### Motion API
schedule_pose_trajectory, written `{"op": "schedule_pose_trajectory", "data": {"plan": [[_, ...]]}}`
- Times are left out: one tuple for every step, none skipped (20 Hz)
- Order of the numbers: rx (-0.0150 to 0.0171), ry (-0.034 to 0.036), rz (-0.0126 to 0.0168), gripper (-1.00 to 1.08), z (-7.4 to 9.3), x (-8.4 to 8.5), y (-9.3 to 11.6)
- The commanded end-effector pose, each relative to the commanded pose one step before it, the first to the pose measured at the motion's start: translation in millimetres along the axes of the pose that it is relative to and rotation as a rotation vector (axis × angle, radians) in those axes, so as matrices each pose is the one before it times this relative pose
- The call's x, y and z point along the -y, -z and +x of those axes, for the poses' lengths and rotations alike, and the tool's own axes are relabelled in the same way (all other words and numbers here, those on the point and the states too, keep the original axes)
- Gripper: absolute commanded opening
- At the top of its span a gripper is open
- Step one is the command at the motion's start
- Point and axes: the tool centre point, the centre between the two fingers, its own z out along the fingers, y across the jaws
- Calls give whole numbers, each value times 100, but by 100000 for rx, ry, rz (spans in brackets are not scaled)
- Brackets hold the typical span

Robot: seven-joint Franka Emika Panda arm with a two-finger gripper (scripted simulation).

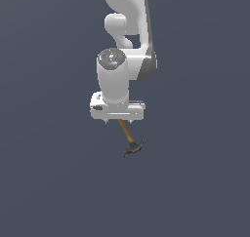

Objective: Pick up the object and move it to a goal position.

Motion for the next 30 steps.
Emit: {"op": "schedule_pose_trajectory", "data": {"plan": [[0, 0, 0, 100, 0, -1, 0], [-35, -16, 57, 100, 15, 3, 14], [-121, -65, 207, 100, 42, -8, 54], [-195, -110, 335, 100, 71, -11, 88], [-269, -162, 460, 100, 102, -14, 125], [-340, -229, 585, 100, 134, -21, 169], [-312, -248, 542, 100, 132, -22, 171], [-233, -227, 413, 100, 107, -21, 145], [-148, -191, 274, 100, 80, -16, 112], [-68, -137, 139, 100, 48, -11, 72], [2, -67, 15, 100, 11, -16, 20], [33, 64, -66, 100, -25, 5, -30], [44, 182, -113, 100, -47, 23, -82], [15, 269, -92, 100, -65, 22, -113], [-2, 385, -95, 100, -85, 40, -150], [-12, 482, -102, 100, -107, 42, -190], [-14, 597, -126, 100, -133, 54, -234], [-8, 719, -161, 100, -163, 69, -279], [-2, 838, -193, 100, -193, 82, -323], [1, 952, -218, 100, -222, 95, -364], [0, 1068, -236, 100, -250, 113, -402], [-2, 1184, -248, 100, -280, 128, -439], [-3, 1306, -262, 100, -311, 147, -475], [-2, 1433, -277, 100, -345, 168, -512], [-1, 1562, -288, 100, -379, 191, -546], [-1, 1691, -294, 100, -415, 216, -579], [-2, 1826, -297, 100, -452, 244, -609], [-3, 1953, -296, 100, -487, 274, -634], [-4, 1906, -266, 100, -480, 280, -603], [-5, 1795, -231, 100, -455, 275, -553]]}}
